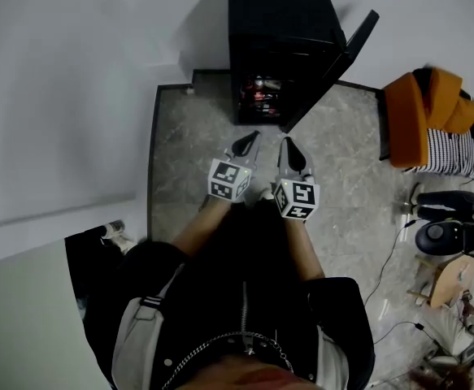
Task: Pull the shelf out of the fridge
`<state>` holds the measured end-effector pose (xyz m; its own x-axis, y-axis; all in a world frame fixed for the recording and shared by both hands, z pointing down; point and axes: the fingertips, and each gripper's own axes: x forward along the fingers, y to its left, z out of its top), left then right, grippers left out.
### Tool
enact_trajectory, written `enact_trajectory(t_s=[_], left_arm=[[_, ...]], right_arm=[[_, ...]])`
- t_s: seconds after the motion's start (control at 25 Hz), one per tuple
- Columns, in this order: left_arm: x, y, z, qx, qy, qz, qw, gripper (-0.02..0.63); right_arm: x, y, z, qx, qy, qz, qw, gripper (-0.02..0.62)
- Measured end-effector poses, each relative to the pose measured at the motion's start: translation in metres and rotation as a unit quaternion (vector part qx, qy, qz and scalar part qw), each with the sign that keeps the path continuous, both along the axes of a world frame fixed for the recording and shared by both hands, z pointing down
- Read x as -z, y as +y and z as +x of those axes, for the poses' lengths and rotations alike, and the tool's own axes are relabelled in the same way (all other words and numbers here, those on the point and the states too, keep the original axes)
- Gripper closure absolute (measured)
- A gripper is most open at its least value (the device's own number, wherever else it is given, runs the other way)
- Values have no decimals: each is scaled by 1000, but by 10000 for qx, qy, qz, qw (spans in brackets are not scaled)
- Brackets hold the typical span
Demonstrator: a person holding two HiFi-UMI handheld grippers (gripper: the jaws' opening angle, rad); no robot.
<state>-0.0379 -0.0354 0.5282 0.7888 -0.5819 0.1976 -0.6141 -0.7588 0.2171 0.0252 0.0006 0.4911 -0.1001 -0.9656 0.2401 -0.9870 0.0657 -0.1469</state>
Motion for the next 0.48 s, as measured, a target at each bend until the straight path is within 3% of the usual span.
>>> enact_trajectory(t_s=[0.48], left_arm=[[-14, -36, 16, 256, -76, -136, 9996, 603]], right_arm=[[-15, -42, 16, 255, -194, -78, 9995, 604]])
